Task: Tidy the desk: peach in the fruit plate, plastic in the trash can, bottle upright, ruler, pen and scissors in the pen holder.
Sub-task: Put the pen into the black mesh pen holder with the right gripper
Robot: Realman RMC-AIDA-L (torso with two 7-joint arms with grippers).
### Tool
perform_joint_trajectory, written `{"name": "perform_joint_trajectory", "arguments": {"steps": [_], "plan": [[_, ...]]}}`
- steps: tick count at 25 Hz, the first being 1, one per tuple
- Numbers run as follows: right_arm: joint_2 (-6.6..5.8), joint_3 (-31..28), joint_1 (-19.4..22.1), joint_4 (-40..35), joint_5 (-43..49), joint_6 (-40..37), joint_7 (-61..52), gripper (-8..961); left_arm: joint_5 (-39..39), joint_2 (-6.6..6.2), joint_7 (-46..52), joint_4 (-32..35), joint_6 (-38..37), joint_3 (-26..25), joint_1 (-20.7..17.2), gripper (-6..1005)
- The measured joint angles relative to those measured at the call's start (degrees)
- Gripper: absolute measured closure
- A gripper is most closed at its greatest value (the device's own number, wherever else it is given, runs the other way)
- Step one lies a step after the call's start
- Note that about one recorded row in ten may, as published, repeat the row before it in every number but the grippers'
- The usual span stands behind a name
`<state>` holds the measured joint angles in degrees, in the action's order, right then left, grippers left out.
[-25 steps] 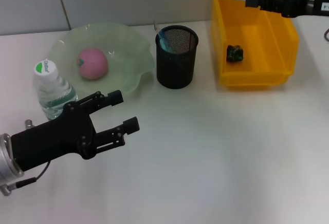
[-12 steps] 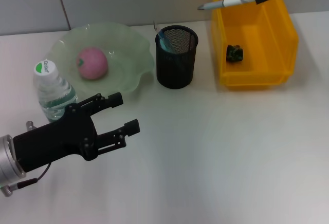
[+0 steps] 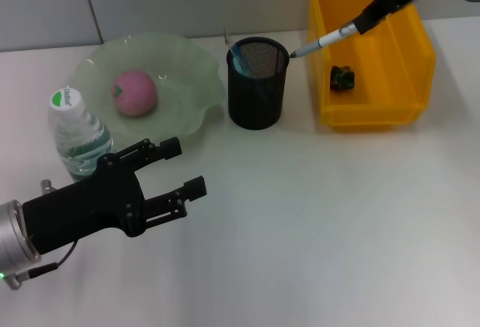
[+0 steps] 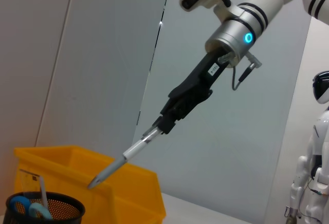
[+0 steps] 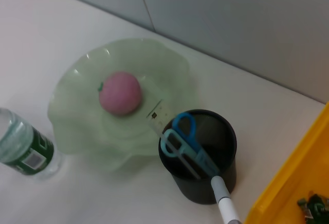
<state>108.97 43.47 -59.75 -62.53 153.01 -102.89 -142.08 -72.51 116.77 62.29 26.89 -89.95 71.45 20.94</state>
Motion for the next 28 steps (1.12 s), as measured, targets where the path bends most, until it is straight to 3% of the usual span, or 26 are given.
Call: {"name": "perform_joint_trajectory", "arguments": {"steps": [9,21,28], "plan": [[1.79,7.0,-3.9,7.4,1.4,9.4,-1.7,806,0.0,0.33,-0.5,-0.3,-0.1,0.0,-0.3,213],[4.55,10.6,-6.2,14.5,5.4,19.6,-3.1,804,0.0,0.02,-0.6,-0.2,-1.1,0.0,-1.3,213],[4.86,10.9,-7.3,17.9,5.5,22.4,-3.5,803,0.2,-0.22,-0.5,-0.1,-1.7,0.0,-1.8,213]]}}
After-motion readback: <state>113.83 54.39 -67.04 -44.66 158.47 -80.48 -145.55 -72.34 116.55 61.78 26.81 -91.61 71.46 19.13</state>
